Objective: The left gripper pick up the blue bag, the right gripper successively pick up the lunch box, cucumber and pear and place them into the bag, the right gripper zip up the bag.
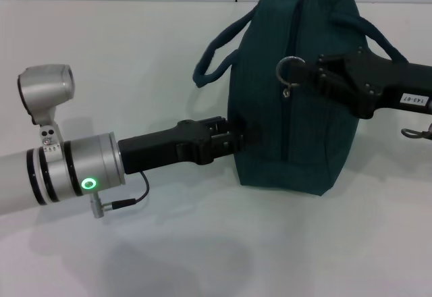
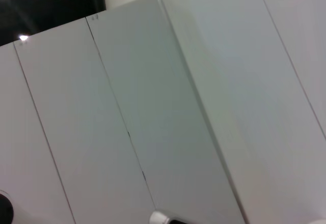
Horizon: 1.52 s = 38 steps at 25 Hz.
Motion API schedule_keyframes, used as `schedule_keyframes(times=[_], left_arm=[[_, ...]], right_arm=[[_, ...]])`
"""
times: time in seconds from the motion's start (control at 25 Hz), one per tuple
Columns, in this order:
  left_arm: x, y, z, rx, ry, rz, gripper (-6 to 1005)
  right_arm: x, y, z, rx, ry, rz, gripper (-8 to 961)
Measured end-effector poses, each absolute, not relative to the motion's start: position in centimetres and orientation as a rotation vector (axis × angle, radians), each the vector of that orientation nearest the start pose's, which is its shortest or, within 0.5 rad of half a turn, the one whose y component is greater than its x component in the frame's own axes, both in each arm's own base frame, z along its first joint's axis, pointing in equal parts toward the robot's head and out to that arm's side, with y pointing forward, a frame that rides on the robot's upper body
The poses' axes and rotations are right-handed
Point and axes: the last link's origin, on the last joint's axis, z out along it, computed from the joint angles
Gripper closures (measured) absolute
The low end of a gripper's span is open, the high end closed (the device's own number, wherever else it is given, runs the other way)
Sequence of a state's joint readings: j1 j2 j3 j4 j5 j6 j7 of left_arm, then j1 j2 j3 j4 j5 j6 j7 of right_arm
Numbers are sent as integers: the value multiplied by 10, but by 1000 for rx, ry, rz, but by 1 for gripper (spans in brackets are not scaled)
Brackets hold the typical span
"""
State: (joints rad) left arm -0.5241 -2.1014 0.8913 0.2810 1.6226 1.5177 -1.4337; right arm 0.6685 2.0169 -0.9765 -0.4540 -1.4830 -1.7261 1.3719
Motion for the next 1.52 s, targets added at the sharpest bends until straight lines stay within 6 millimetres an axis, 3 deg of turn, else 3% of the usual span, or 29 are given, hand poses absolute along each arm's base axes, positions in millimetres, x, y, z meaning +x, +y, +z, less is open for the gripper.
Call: schedule_keyframes(times=[0.48, 0.84, 1.52], left_arm=[[-249, 294, -66, -2572, -990, -1169, 469], [-250, 296, -64, -2557, -971, -1170, 849], [-256, 284, -75, -2658, -759, -1057, 935]], right_arm=[[177, 341, 1, -2812, 476, 1313, 930], [180, 342, 3, -2799, 484, 1307, 930], [186, 352, 15, -2679, 522, 1334, 928]])
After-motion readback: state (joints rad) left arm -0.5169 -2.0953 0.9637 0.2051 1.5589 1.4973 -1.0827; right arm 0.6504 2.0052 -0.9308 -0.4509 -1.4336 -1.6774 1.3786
